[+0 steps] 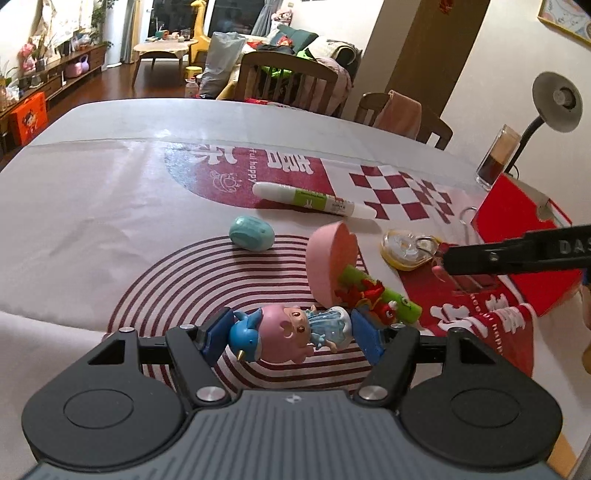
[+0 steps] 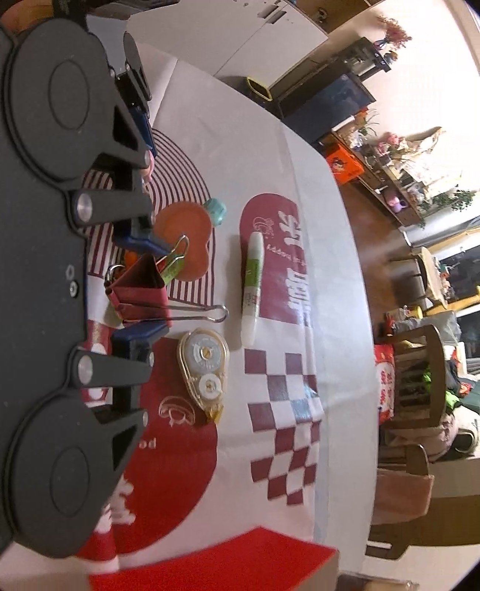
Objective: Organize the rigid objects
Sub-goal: 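Grasp the pink-haired figurine with the left tool while the right tool grasps the pink binder clip, then carry the figurine and binder clip with both tools into the red shoebox, then open both tools to drop the figurine and binder clip into the box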
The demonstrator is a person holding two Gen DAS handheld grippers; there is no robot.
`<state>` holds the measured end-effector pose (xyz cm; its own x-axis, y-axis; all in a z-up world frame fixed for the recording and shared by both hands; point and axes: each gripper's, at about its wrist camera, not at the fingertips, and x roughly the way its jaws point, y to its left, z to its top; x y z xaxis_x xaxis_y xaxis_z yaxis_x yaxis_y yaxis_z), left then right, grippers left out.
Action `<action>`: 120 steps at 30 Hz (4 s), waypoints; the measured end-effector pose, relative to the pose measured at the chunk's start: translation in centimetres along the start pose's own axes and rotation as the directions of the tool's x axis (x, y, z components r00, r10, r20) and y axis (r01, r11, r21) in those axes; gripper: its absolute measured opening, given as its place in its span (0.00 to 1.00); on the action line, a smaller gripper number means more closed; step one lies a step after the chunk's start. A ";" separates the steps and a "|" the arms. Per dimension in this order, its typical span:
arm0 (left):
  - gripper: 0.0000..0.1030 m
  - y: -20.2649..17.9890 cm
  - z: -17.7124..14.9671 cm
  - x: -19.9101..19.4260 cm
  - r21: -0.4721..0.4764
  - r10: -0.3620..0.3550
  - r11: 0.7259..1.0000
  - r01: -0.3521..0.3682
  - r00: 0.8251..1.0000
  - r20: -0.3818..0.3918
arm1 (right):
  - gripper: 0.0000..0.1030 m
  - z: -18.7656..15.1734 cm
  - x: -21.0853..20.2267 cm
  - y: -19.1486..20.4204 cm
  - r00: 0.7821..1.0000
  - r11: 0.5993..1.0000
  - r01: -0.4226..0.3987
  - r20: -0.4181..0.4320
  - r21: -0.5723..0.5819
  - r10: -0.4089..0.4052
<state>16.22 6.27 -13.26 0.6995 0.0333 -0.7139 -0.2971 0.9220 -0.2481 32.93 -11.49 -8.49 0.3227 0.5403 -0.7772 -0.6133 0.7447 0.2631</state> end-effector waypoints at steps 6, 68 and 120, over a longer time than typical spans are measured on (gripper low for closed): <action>0.68 -0.7 1.4 -2.4 -0.022 -0.025 0.999 0.026 0.999 0.044 | 0.36 0.3 -3.5 -0.2 0.999 1.000 0.020 0.046 0.021 -0.021; 0.68 -44.1 8.6 16.1 0.363 -0.063 0.915 0.177 0.950 -0.304 | 0.36 6.3 -8.1 -35.0 0.978 0.965 0.202 0.023 0.167 -0.209; 0.68 -40.8 9.6 7.6 0.337 -0.156 0.920 0.199 0.976 -0.153 | 0.67 6.7 -12.8 -29.6 0.983 0.982 0.171 0.052 0.075 -0.175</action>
<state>39.88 -27.39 -2.25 0.6297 -0.1698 -0.7580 0.0851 0.9850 -0.1500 51.84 -37.84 -2.49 0.4624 0.4209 -0.7804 -0.4935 0.8534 0.1679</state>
